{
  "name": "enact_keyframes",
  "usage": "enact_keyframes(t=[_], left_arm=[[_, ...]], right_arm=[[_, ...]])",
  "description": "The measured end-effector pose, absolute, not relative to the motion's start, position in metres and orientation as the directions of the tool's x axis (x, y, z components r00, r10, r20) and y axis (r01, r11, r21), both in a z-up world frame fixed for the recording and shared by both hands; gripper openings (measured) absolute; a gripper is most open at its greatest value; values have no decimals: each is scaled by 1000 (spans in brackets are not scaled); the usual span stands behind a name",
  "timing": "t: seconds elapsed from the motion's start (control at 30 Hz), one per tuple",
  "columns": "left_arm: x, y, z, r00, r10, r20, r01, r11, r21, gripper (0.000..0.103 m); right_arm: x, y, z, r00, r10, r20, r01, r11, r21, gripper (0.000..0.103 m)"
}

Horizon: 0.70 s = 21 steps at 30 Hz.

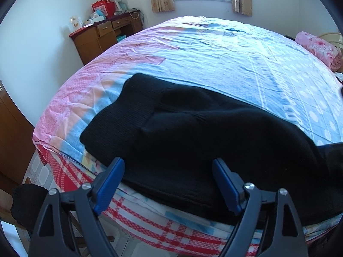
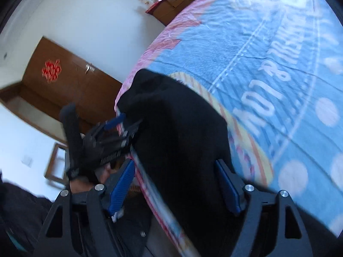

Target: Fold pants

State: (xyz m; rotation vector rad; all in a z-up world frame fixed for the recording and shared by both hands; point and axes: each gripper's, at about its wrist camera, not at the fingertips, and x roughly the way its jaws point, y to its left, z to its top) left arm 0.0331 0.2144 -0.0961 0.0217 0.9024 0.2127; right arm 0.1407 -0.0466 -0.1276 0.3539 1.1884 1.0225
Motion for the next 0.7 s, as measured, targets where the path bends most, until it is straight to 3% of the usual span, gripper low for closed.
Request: enact_keyframes(t=[0.1, 0.23, 0.37, 0.43, 0.7], left_arm=[[33, 216, -96, 601, 179, -779, -176, 980, 89, 88], [34, 214, -97, 600, 182, -779, -172, 980, 96, 89], [33, 216, -96, 602, 174, -780, -168, 982, 89, 89], [33, 215, -96, 603, 175, -779, -169, 981, 90, 89], [34, 217, -96, 599, 166, -783, -168, 982, 80, 90]], right_arm=[[168, -55, -143, -20, 879, -477, -298, 450, 842, 80], [193, -89, -155, 152, 936, -318, -122, 337, 934, 80], [185, -108, -143, 231, 942, -242, -158, 282, 946, 80], [179, -114, -134, 226, 938, -264, -189, 308, 932, 80], [154, -123, -133, 115, 831, -544, -273, 553, 787, 80]])
